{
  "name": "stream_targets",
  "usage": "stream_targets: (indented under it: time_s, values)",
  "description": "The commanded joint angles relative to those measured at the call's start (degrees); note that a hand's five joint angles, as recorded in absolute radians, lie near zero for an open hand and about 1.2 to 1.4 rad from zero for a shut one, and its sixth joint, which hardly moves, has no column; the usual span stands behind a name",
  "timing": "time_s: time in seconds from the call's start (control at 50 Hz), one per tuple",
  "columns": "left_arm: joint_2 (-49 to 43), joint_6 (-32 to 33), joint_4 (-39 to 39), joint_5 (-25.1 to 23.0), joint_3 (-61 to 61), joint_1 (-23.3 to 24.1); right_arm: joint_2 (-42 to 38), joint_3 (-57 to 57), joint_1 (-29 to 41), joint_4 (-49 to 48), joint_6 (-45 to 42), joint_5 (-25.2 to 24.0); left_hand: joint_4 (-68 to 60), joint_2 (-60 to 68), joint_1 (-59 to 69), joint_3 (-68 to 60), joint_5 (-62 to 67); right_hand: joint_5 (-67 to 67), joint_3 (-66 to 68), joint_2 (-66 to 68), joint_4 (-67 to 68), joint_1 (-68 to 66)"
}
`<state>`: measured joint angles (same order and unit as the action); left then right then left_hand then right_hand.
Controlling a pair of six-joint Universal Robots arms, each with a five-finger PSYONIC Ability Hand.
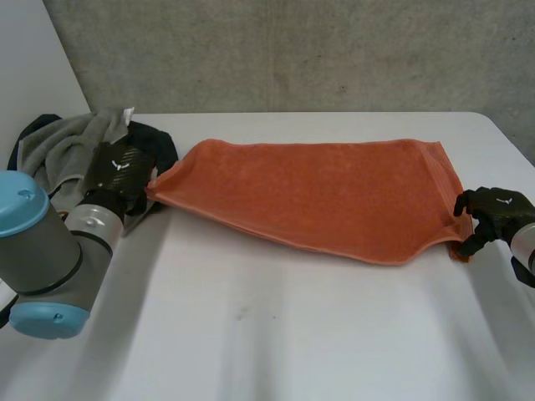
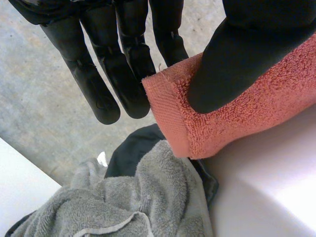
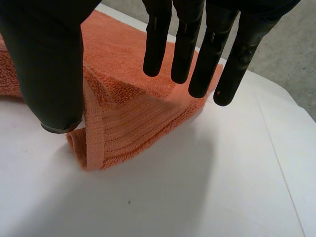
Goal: Fold the laundry.
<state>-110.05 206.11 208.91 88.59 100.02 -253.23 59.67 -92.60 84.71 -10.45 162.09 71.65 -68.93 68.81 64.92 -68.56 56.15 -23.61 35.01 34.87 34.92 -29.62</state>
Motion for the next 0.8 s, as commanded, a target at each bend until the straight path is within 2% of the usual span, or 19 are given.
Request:
stream_targets:
  time_s: [0.02,0.08,0.16,0.22,0.3,0.32,0.38,0.4,0.44,0.46,0.48,0.52,0.54,0.62,0.72,0.8]
  values:
    - [-0.1,0.1,-1.4,0.0,0.0,0.0,-0.3,0.7,-0.1,2.6,2.5,-0.3,-11.1,11.2,15.1,-11.4,13.9,-5.7,4.3,4.5,4.4,-9.7]
    - [-0.2,0.1,-1.7,0.0,-0.1,0.0,-1.0,1.5,-0.1,3.0,3.5,-0.3,-11.1,11.2,15.1,-11.4,13.9,-7.6,6.2,6.3,6.3,-11.6]
    - [-0.2,0.3,-2.7,0.0,-0.1,0.1,-3.0,3.6,0.0,3.7,4.1,-0.1,-11.1,11.2,15.1,-11.4,13.9,-46.3,44.9,45.0,45.0,-50.3]
    - [0.1,0.7,-4.4,0.0,0.0,0.1,-3.0,5.1,0.1,7.0,4.1,-0.6,-11.1,11.2,15.1,-11.4,13.9,-46.4,45.0,45.1,45.1,-50.4]
    - [1.8,1.4,-10.1,0.1,0.0,0.5,-1.1,8.1,-0.7,17.7,2.5,-6.2,-11.1,11.2,15.1,-11.4,13.9,-46.4,45.0,45.1,45.1,-50.4]
    - [2.5,1.8,-11.8,0.2,0.2,0.5,0.8,9.9,-0.9,22.3,0.9,-9.0,-11.1,11.2,15.1,-11.4,13.9,-46.4,45.0,45.1,45.1,-50.4]
    - [5.5,4.1,-19.0,0.2,0.7,0.2,4.4,11.1,-1.0,28.5,-4.6,-11.9,-11.1,11.2,15.1,-11.4,13.9,-46.4,45.0,45.1,45.1,-50.4]
    - [6.9,5.8,-22.7,0.2,1.2,0.1,6.7,11.1,-1.9,32.1,-10.4,-12.7,-11.1,11.2,15.1,-11.4,13.9,-46.4,45.0,45.1,45.1,-50.4]
    - [8.9,8.1,-27.0,0.2,2.1,0.1,9.0,10.5,-4.2,35.8,-17.6,-12.7,-11.1,11.2,15.1,-11.4,13.9,-46.4,45.0,45.1,45.1,-50.4]
    - [9.5,8.9,-28.5,0.2,2.5,0.1,11.6,9.5,-6.5,39.2,-25.1,-12.1,-11.1,11.2,15.1,-11.4,13.9,-46.4,45.0,45.1,45.1,-50.4]
    - [11.2,11.2,-31.9,0.2,3.8,0.0,12.9,8.8,-7.6,40.9,-28.9,-11.5,-11.1,11.2,15.1,-11.4,13.9,-46.4,45.0,45.1,45.1,-50.4]
    - [13.1,13.6,-35.3,0.3,5.3,0.1,15.5,7.4,-9.6,44.4,-36.1,-9.9,-11.1,11.2,15.1,-11.4,13.9,-46.4,45.0,45.1,45.1,-50.4]
    - [13.9,14.8,-36.8,0.3,6.2,0.1,17.4,6.1,-11.2,47.4,-42.8,-7.8,-11.1,11.2,15.1,-11.4,13.9,-46.4,45.0,45.1,45.1,-50.4]
    - [18.4,17.9,-42.6,-0.1,11.0,0.6,19.6,4.2,-14.5,52.5,-53.1,-2.9,-11.1,11.2,15.1,-11.4,13.9,-46.4,45.0,45.1,45.1,-50.4]
    - [20.8,18.1,-44.3,0.2,13.5,2.8,20.0,3.7,-14.8,52.7,-53.7,-1.4,-11.1,11.2,15.1,-11.4,13.9,-46.4,45.0,45.1,45.1,-50.4]
    - [19.8,18.1,-42.4,0.2,11.3,3.9,19.0,3.3,-14.6,50.1,-53.6,-1.3,-11.1,11.2,15.1,-11.4,13.9,-46.4,45.0,45.1,45.1,-50.4]
